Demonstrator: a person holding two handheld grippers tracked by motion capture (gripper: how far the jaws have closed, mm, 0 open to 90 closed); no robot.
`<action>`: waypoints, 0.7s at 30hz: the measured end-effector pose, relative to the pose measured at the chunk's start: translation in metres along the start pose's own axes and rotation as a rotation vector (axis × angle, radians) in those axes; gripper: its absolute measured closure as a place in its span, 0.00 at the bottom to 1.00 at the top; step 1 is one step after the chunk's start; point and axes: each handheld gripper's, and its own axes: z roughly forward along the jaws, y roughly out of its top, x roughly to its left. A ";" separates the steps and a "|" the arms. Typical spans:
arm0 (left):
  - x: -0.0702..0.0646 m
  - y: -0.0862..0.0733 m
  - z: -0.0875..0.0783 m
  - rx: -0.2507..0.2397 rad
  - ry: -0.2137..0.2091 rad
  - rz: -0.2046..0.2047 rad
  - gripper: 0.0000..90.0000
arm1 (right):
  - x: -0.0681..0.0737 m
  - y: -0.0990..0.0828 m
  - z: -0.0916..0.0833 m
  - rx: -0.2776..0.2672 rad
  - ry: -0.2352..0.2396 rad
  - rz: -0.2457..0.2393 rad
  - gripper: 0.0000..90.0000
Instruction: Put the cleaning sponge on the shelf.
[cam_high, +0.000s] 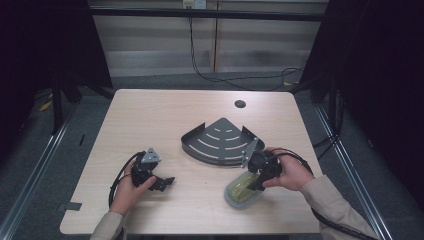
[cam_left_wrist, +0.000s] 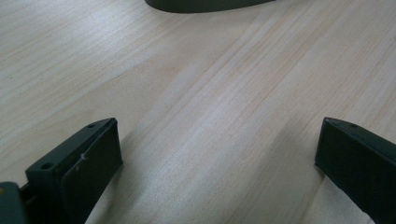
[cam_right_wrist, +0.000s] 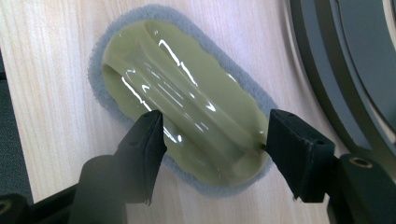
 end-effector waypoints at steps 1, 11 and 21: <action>0.000 0.000 0.000 0.000 0.000 0.000 0.00 | 0.000 0.001 0.000 -0.002 -0.002 -0.005 0.42; 0.000 0.000 0.000 0.001 -0.002 0.000 0.00 | 0.004 0.013 0.008 0.017 0.017 -0.067 0.56; 0.000 0.000 0.000 0.001 -0.002 0.000 0.00 | 0.000 0.008 0.000 0.070 0.050 0.030 0.79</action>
